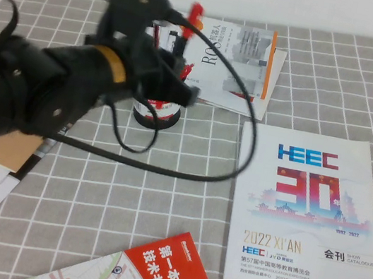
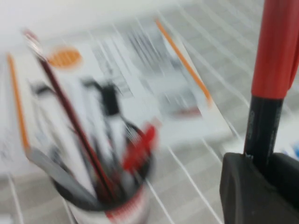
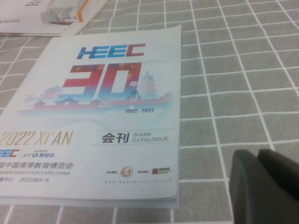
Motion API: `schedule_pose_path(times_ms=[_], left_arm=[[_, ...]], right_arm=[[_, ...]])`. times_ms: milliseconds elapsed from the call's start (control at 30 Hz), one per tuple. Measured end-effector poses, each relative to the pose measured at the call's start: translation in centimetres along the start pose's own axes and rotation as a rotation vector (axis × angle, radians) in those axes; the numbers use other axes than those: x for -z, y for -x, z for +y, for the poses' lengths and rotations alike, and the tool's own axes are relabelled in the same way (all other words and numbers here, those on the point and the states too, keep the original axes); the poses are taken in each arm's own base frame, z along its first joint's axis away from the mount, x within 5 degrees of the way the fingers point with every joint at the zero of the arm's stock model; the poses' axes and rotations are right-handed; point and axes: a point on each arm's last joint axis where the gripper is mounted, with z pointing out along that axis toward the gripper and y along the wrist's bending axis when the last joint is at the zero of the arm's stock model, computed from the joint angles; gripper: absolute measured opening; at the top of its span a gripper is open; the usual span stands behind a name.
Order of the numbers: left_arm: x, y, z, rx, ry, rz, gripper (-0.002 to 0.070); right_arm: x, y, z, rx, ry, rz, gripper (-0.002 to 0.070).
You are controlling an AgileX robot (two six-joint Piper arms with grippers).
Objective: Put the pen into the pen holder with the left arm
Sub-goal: Place the pen onto the pen holder
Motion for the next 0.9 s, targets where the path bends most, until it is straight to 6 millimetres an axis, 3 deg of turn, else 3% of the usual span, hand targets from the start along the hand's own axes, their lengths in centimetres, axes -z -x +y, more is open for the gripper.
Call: schedule_pose_path(times_ms=[267, 600, 900], left_arm=[[-1.1, 0.1, 3.8, 0.074, 0.047, -0.328, 0.0058], [-5.7, -3.1, 6.0, 0.12, 0.051, -0.392, 0.0058], [-8.1, -5.6, 7.2, 0.166, 0.037, -0.419, 0.0058]], right_arm=[[0.0, 0.0, 0.0, 0.0, 0.0, 0.0, -0.0013], [0.0, 0.0, 0.0, 0.0, 0.0, 0.0, -0.0013], [0.0, 0.0, 0.0, 0.0, 0.0, 0.0, -0.0013]])
